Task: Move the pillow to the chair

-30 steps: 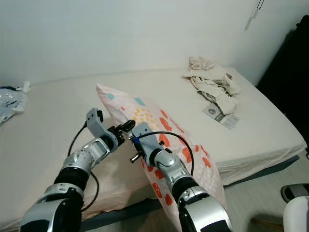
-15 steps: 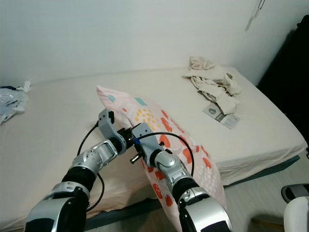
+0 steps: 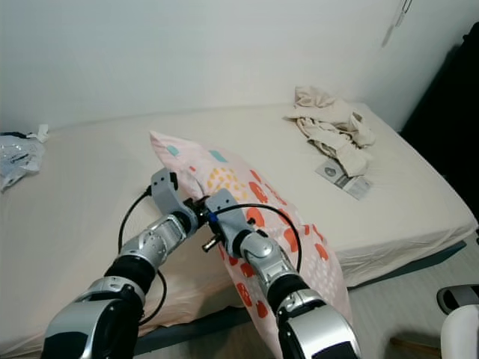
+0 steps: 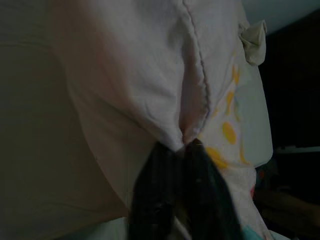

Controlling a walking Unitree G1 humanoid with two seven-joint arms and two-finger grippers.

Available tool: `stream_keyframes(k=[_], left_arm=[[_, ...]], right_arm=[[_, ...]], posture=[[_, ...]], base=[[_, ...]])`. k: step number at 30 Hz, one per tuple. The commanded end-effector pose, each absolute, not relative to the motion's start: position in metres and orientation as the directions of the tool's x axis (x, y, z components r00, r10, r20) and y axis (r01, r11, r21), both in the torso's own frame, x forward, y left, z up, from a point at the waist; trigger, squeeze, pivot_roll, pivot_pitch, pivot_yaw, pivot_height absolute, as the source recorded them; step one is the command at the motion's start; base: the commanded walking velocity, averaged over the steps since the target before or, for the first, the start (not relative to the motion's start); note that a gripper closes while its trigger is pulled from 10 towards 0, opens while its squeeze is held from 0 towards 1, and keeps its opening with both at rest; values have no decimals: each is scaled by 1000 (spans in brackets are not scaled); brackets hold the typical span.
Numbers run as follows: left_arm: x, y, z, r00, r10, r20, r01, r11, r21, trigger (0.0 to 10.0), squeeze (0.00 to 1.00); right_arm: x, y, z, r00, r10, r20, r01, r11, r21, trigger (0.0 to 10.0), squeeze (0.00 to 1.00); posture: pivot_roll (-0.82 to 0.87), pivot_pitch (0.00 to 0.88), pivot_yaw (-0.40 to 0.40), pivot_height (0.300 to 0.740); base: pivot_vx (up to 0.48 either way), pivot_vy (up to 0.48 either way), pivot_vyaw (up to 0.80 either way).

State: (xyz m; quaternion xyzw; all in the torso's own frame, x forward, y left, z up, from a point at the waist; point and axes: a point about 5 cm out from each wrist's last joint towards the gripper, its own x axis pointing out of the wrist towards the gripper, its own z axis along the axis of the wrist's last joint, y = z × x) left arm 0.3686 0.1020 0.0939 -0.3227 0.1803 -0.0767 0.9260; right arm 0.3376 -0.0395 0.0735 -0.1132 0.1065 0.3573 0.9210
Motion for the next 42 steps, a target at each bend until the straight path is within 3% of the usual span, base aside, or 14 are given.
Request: stream_keyframes(k=[1, 2, 3, 4, 5, 13, 18, 21, 25, 28, 30, 33, 39, 42], left_arm=[[371, 105, 96, 930, -234, -283, 6, 781, -625, 0, 0], [371, 105, 96, 930, -234, -283, 6, 781, -625, 0, 0], [371, 105, 96, 931, -230, -282, 3, 781, -624, 0, 0], [371, 105, 96, 931, -230, -282, 3, 781, -624, 0, 0], [371, 106, 96, 932, -227, -282, 1, 782, -624, 0, 0], [372, 109, 95, 937, -207, -280, -11, 785, -620, 0, 0], [373, 111, 97, 940, -200, -275, -12, 788, -616, 0, 0], [374, 114, 98, 944, -187, -270, -18, 791, -612, 0, 0], [374, 119, 98, 947, -171, -271, -31, 794, -607, 0, 0], [373, 121, 97, 947, -167, -273, -34, 796, -604, 0, 0], [373, 121, 96, 947, -168, -273, -31, 800, -600, 0, 0], [373, 121, 97, 947, -172, -272, -25, 803, -596, 0, 0], [374, 124, 98, 948, -173, -268, -21, 805, -593, 0, 0], [375, 127, 100, 951, -168, -261, -21, 804, -594, 0, 0]], right_arm=[[338, -39, 76, 723, 642, -254, -681, 725, -107, 10000, 0], [338, -39, 76, 723, 642, -254, -681, 725, -107, 10000, 0], [339, -40, 76, 726, 639, -253, -675, 732, -89, 10000, 478], [339, -40, 76, 726, 639, -253, -675, 732, -89, 10000, 478], [339, -42, 76, 731, 634, -252, -667, 742, -68, 10000, 1000], [340, -56, 72, 753, 611, -246, -632, 775, -9, 10000, 1000], [332, -61, 69, 707, 677, -203, -686, 727, 37, 10000, 1000], [329, -80, 67, 742, 651, -159, -649, 757, 73, 10000, 1000], [331, -135, 77, 913, 408, 18, -398, 878, 265, 10000, 1000], [329, -172, 77, 976, 210, 56, -214, 878, 428, 10000, 1000], [323, -206, 65, 1000, 28, -12, -17, 844, 536, 10000, 1000], [313, -226, 42, 984, -71, -164, 159, 766, 623, 10000, 1000], [303, -210, 19, 941, 57, -334, 170, 773, 611, 10000, 1000], [290, -217, 4, 880, -83, -467, 343, 792, 506, 10000, 1000]], posture=[[-10, 105, -67, 740], [-10, 105, -67, 740], [-10, 104, -67, 740], [-10, 104, -67, 740], [-10, 104, -67, 740], [-10, 93, -64, 740], [-6, 91, -69, 740], [-5, 93, -70, 740], [-9, 103, -61, 740], [-12, 106, -56, 740], [-16, 108, -47, 740], [-13, 109, -42, 740], [-7, 112, -42, 740], [-4, 112, -47, 740]], base=[[0, 0, 0], [0, 0, 0], [0, 0, 0], [0, 0, 0], [0, 0, 0], [0, 0, 0], [0, 0, 0], [0, 0, 0], [0, 0, 0], [0, 0, 0], [0, 0, 0], [0, 0, 0], [0, 0, 0], [0, 0, 0]])
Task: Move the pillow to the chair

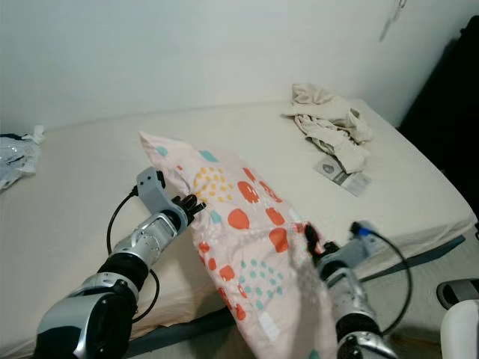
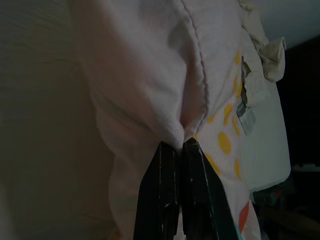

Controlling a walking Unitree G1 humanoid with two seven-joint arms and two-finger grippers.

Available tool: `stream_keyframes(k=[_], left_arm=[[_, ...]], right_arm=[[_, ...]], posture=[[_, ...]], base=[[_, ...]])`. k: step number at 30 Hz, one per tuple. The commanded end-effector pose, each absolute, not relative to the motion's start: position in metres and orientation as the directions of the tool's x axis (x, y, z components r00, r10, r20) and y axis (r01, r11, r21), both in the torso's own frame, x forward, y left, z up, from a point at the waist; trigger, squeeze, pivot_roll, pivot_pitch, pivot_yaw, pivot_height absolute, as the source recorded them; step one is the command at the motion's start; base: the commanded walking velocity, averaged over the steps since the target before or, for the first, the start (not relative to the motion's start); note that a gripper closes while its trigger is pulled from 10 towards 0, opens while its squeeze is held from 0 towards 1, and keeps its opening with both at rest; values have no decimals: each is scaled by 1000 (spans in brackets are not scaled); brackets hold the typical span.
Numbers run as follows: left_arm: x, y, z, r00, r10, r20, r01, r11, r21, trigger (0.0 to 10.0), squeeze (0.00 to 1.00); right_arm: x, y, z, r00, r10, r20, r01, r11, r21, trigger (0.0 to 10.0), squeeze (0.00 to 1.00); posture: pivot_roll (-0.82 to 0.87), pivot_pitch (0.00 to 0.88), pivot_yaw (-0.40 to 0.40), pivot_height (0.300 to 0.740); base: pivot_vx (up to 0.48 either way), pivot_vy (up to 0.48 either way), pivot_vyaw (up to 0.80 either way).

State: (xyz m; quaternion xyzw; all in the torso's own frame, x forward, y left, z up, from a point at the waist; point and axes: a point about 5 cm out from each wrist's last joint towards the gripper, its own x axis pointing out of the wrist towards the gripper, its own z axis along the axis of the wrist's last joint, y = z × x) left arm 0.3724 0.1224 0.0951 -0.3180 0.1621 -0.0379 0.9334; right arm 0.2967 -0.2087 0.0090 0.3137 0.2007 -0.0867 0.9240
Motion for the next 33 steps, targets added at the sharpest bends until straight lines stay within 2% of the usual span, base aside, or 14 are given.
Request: stream_keyframes(k=[1, 2, 4, 5, 7, 10, 13, 16, 19, 20, 23, 27, 29, 33], left_arm=[[375, 128, 100, 951, -168, -260, -20, 804, -594, 0, 0], [375, 128, 101, 952, -168, -256, -17, 805, -593, 0, 0], [375, 128, 101, 952, -169, -255, -16, 805, -593, 0, 0], [375, 129, 101, 952, -169, -254, -14, 807, -591, 0, 0], [375, 130, 101, 953, -169, -253, -13, 808, -589, 0, 0], [376, 131, 102, 953, -172, -250, -5, 814, -580, 0, 0], [376, 132, 103, 953, -178, -246, 6, 820, -572, 0, 0], [376, 131, 104, 951, -195, -239, 30, 830, -557, 0, 0], [376, 130, 105, 951, -199, -237, 37, 832, -553, 0, 0], [376, 130, 105, 951, -199, -237, 37, 832, -553, 0, 0], [377, 131, 105, 952, -197, -235, 38, 836, -547, 0, 0], [377, 132, 106, 953, -196, -233, 40, 839, -542, 0, 0], [377, 133, 106, 954, -192, -232, 40, 845, -533, 0, 0], [377, 135, 107, 954, -188, -232, 39, 850, -526, 0, 0]], right_arm=[[283, -224, -2, 859, -136, -494, 405, 771, 491, 10000, 1000], [271, -237, -9, 829, -208, -520, 479, 744, 466, 10000, 1000], [268, -240, -11, 822, -223, -524, 494, 738, 460, 10000, 1000], [257, -255, -17, 792, -287, -539, 550, 718, 427, 10000, 0], [247, -265, -20, 768, -331, -548, 588, 702, 401, 10000, 0], [212, -299, -32, 654, -456, -603, 715, 632, 298, 10000, 0], [201, -303, -38, 608, -444, -658, 742, 612, 272, 10000, 0], [204, -276, -49, 650, -203, -732, 645, 656, 391, 10000, 0], [223, -243, -47, 720, 23, -694, 513, 656, 554, 10000, 0], [223, -243, -47, 720, 23, -694, 513, 656, 554, 10000, 0], [241, -211, -41, 734, 197, -650, 396, 652, 646, 10000, 0], [248, -196, -37, 726, 271, -632, 332, 668, 667, 10000, 0], [258, -182, -31, 723, 336, -604, 213, 723, 657, 10000, 0], [270, -172, -20, 733, 396, -553, 105, 737, 667, 10000, 0]], posture=[[-2, 112, -48, 740], [0, 112, -48, 740], [0, 112, -48, 740], [0, 112, -46, 740], [0, 112, -46, 740], [-5, 114, -37, 740], [-6, 113, -34, 740], [-8, 113, -27, 740], [-6, 111, -29, 740], [-6, 111, -29, 740], [0, 108, -34, 740], [2, 106, -37, 740], [4, 106, -39, 740], [5, 103, -38, 740]], base=[[0, 0, 0], [0, 0, 0], [0, 0, 0], [0, 0, 0], [0, 0, 0], [0, 0, 0], [0, 0, 0], [0, 0, 0], [0, 0, 0], [0, 0, 0], [0, 0, 0], [0, 0, 0], [0, 0, 0], [0, 0, 0]])
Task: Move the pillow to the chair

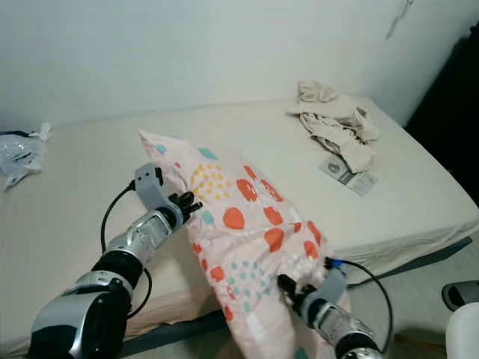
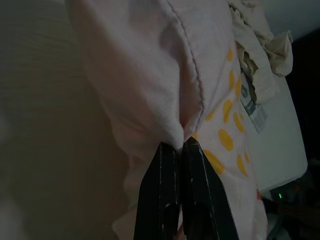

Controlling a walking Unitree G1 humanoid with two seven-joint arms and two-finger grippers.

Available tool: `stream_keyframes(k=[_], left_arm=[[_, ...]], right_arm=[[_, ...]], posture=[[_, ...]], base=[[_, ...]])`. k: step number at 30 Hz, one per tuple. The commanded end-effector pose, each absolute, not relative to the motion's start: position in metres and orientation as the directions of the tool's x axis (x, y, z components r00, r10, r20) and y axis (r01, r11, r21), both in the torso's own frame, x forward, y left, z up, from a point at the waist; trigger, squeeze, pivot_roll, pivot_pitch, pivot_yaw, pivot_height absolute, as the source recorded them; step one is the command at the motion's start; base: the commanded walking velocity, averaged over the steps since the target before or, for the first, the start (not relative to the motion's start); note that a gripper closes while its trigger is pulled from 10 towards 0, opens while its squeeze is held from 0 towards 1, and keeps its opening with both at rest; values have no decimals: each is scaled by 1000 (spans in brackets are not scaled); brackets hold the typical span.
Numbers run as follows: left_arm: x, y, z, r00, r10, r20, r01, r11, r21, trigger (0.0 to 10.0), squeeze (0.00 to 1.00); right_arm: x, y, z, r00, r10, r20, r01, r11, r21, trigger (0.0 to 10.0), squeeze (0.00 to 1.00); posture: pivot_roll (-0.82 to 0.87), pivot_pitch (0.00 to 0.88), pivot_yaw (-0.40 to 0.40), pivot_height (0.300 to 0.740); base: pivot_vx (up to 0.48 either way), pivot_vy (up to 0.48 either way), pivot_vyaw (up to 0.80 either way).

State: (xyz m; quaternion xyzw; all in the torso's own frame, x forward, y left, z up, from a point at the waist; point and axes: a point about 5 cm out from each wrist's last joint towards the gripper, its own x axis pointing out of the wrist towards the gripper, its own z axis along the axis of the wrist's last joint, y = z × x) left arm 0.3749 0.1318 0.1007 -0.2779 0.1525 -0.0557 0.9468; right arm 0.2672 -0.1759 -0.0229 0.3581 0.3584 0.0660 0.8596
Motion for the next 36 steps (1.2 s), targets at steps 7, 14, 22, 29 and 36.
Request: stream_keyframes(k=[7, 14, 22, 29, 36], left_arm=[[378, 136, 108, 955, -189, -230, 46, 856, -515, 0, 0], [379, 136, 109, 954, -193, -228, 53, 860, -508, 0, 0], [380, 137, 112, 959, -188, -213, 61, 870, -489, 0, 0], [380, 137, 115, 961, -189, -203, 77, 885, -459, 0, 0], [380, 121, 118, 942, -281, -186, 199, 910, -364, 0, 0]], right_arm=[[291, -159, 2, 753, 478, -452, -43, 722, 691, 9059, 0], [303, -154, 14, 776, 470, -421, -85, 740, 668, 0, 0], [316, -167, 26, 837, 346, -424, -128, 878, 462, 10000, 0], [305, -258, 31, 845, -321, -428, 453, 854, 254, 10000, 0], [314, -165, 48, 847, 361, -391, -208, 901, 381, 10000, 1000]], posture=[[5, 98, -35, 740], [4, 90, -34, 740], [9, 79, -40, 740], [8, 74, -32, 740], [-7, 84, -10, 740]], base=[[0, 0, 0], [0, 0, 0], [0, 0, 0], [0, 0, 0], [0, 0, 0]])
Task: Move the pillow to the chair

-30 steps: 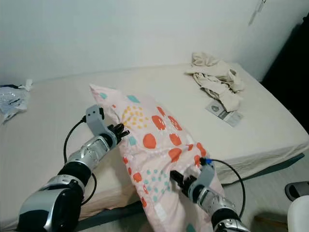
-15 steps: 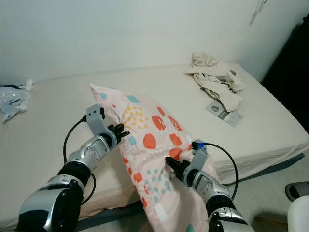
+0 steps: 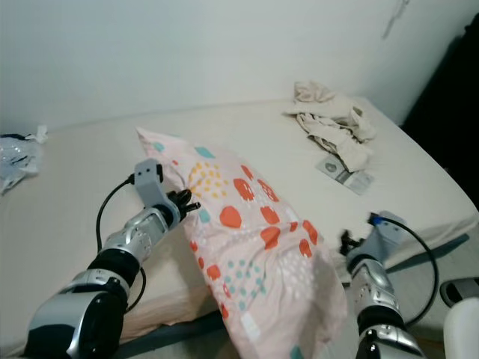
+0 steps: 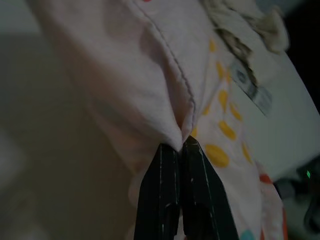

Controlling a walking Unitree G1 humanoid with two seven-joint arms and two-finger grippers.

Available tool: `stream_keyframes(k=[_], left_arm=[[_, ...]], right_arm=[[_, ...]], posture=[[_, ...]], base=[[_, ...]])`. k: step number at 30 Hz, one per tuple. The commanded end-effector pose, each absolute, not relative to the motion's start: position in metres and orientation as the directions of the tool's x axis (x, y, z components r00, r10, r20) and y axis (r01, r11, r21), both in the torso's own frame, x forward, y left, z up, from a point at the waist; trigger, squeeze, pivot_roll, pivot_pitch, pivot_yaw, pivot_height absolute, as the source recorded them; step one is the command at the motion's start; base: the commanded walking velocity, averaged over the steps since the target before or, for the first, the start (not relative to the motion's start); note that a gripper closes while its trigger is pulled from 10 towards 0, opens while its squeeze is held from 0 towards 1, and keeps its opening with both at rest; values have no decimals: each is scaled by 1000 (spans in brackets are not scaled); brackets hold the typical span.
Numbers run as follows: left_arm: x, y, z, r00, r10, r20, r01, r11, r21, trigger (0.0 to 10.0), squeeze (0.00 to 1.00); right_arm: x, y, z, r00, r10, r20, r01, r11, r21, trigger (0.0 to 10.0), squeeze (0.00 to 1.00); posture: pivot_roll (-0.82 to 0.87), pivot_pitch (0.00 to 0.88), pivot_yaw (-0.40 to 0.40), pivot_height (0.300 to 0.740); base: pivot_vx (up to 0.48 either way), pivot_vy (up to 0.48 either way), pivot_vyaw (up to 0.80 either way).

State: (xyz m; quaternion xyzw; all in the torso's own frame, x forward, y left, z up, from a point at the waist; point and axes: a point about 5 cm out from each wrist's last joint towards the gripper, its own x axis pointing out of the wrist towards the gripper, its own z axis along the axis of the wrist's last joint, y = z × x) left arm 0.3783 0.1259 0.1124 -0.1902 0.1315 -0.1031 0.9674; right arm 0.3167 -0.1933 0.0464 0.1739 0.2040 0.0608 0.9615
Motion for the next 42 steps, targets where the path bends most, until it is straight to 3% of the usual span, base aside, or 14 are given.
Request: stream_keyframes(k=[1, 4, 6, 7, 12, 15, 24, 29, 32, 36, 38, 39, 40, 42], left_arm=[[380, 121, 118, 942, -281, -186, 199, 910, -364, 0, 0], [381, 117, 123, 934, -312, -174, 244, 913, -326, 0, 0], [382, 116, 126, 931, -324, -166, 264, 915, -304, 0, 0], [382, 116, 126, 931, -324, -166, 264, 915, -304, 0, 0], [382, 116, 128, 931, -326, -162, 265, 912, -315, 0, 0], [382, 116, 126, 930, -327, -165, 262, 909, -324, 0, 0], [381, 115, 123, 930, -323, -177, 248, 905, -346, 0, 0], [381, 115, 123, 932, -313, -183, 239, 911, -336, 0, 0], [381, 115, 123, 932, -312, -184, 239, 911, -336, 0, 0], [382, 116, 124, 933, -309, -187, 236, 913, -332, 0, 0], [383, 116, 125, 936, -301, -184, 232, 917, -324, 0, 0], [383, 117, 126, 937, -299, -181, 231, 918, -322, 0, 0], [384, 117, 127, 938, -297, -178, 231, 919, -319, 0, 0], [384, 117, 127, 939, -296, -177, 231, 920, -316, 0, 0]], right_arm=[[314, -165, 48, 847, 361, -391, -208, 901, 381, 10000, 1000], [301, -129, 64, 721, 584, -373, -457, 805, 378, 10000, 1000], [290, -118, 78, 637, 678, -367, -598, 735, 320, 10000, 1000], [290, -118, 78, 637, 678, -367, -598, 735, 320, 10000, 1000], [276, -114, 98, 469, 784, -406, -806, 568, 166, 10000, 1000], [275, -118, 103, 432, 786, -442, -827, 540, 154, 10000, 1000], [271, -134, 76, 465, 680, -567, -656, 695, 296, 10000, 1000], [280, -145, 44, 614, 473, -632, -349, 881, 321, 10000, 1000], [281, -145, 42, 621, 455, -638, -318, 890, 326, 10000, 1000], [293, -123, 56, 615, 486, -621, -378, 873, 308, 10000, 1000], [303, -110, 69, 616, 491, -616, -489, 851, 190, 10000, 976], [306, -108, 70, 627, 477, -616, -500, 853, 152, 10000, 882], [312, -106, 72, 663, 462, -589, -421, 881, 217, 10000, 729], [316, -105, 72, 683, 451, -574, -356, 892, 277, 10000, 729]], posture=[[-7, 84, -10, 740], [-8, 89, -13, 740], [-6, 90, -16, 740], [-6, 90, -16, 740], [-15, 92, -18, 740], [-16, 91, -21, 740], [-16, 92, -24, 740], [-16, 91, -21, 740], [-15, 92, -19, 740], [-18, 91, -13, 740], [-17, 91, -16, 740], [-17, 90, -18, 740], [-15, 89, -22, 740], [-14, 89, -23, 740]], base=[[0, 0, 0], [0, 0, 0], [0, 0, 0], [0, 0, 0], [0, 0, 0], [0, 0, 0], [0, 0, 0], [0, 0, 0], [0, 0, 0], [0, 0, 0], [0, 0, 0], [0, 0, 0], [0, 0, 0], [0, 0, 0]])
